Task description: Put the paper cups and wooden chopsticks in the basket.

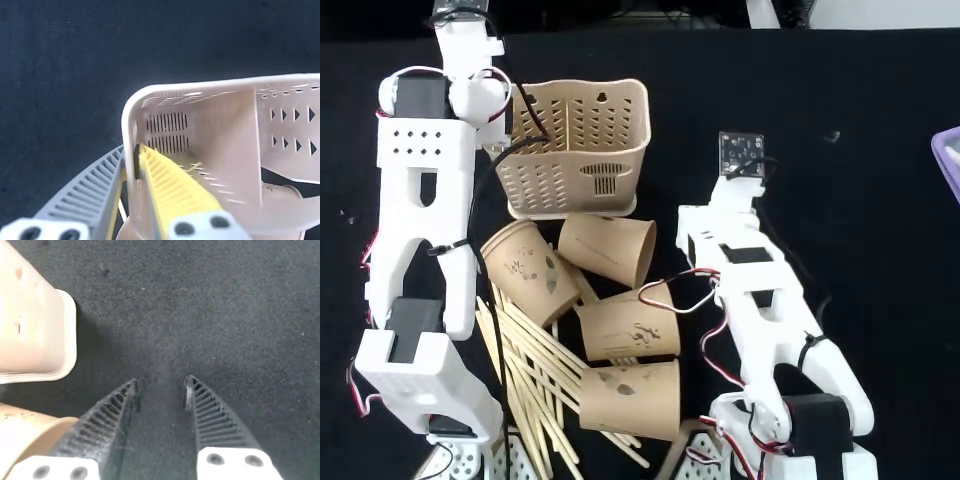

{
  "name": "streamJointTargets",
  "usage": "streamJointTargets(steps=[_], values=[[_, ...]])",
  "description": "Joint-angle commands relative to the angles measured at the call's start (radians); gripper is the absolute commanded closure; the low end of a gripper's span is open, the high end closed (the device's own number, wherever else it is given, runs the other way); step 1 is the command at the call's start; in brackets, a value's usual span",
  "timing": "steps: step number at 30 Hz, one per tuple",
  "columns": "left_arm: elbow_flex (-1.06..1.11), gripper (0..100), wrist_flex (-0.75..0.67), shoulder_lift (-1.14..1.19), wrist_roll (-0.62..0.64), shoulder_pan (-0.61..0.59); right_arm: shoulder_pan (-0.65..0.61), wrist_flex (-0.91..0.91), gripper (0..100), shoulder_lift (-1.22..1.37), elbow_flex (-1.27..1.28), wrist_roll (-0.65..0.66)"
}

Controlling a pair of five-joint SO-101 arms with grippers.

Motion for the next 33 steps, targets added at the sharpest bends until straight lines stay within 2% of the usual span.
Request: streamJointTargets(steps=[1,3,8,12,15,17,21,27,29,33], values=[[-0.013,87,-0.012,-0.041,-0.017,-0.002,-0.017,-0.012,84.6,-0.004,-0.05,0.014],[-0.027,81,-0.012,-0.044,0.003,-0.025,-0.017,-0.012,84.6,-0.004,-0.05,0.014],[-0.182,80,0.063,-0.095,0.103,-0.104,-0.014,-0.012,84.6,-0.005,-0.05,0.014],[-0.282,80,0.183,-0.143,0.101,-0.159,-0.011,-0.009,84.6,-0.008,-0.05,0.014],[-0.312,80,0.285,-0.18,0.1,-0.216,-0.011,0.063,84.8,-0.054,-0.056,0.009],[-0.271,80,0.288,-0.209,0.1,-0.26,-0.015,0.123,85.0,-0.111,-0.056,0.008],[-0.09,80,0.287,-0.305,0.087,-0.341,-0.04,0.198,85.0,-0.245,-0.021,0.006],[0.343,80,0.276,-0.516,-0.126,-0.361,-0.186,0.206,85.0,-0.453,0.119,0.008],[0.524,80,0.21,-0.589,-0.135,-0.386,-0.245,0.206,84.9,-0.512,0.154,0.008],[0.928,80,-0.031,-0.738,-0.133,-0.432,-0.325,0.249,84.6,-0.564,0.17,0.006]])
